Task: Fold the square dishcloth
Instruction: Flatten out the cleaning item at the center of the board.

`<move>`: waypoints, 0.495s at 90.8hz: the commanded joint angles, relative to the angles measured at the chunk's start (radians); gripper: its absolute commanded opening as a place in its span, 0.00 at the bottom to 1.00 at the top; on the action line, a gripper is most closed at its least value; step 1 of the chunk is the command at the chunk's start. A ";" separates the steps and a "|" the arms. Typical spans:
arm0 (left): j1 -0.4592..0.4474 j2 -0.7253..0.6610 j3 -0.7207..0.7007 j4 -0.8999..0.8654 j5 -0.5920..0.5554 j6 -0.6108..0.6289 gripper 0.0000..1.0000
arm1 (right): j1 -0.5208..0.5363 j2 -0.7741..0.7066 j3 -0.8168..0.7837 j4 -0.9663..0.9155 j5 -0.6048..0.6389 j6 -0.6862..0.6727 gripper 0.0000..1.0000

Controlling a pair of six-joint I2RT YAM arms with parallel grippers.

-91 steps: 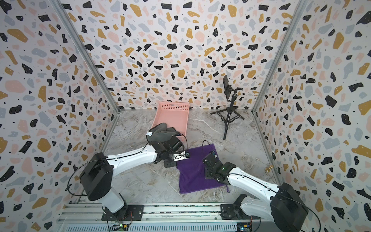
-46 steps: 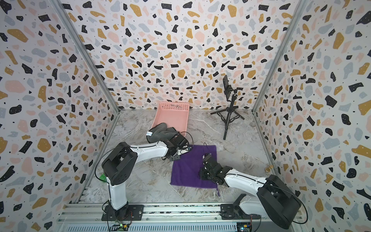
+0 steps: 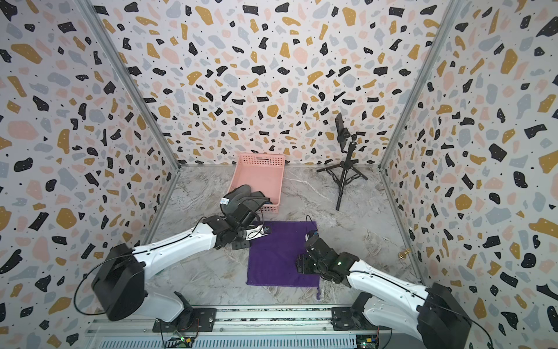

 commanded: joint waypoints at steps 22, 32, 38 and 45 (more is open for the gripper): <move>-0.183 -0.139 -0.189 -0.176 0.317 0.055 0.61 | 0.038 -0.260 -0.031 -0.548 0.068 0.106 0.75; -0.189 -0.120 -0.191 -0.164 0.347 0.055 0.61 | 0.046 -0.226 -0.078 -0.465 -0.014 0.097 0.66; -0.192 -0.107 -0.197 -0.148 0.355 0.056 0.61 | 0.055 -0.197 -0.095 -0.395 -0.060 0.086 0.59; -0.196 -0.089 -0.216 -0.115 0.355 0.065 0.61 | 0.073 -0.171 -0.095 -0.358 -0.088 0.071 0.52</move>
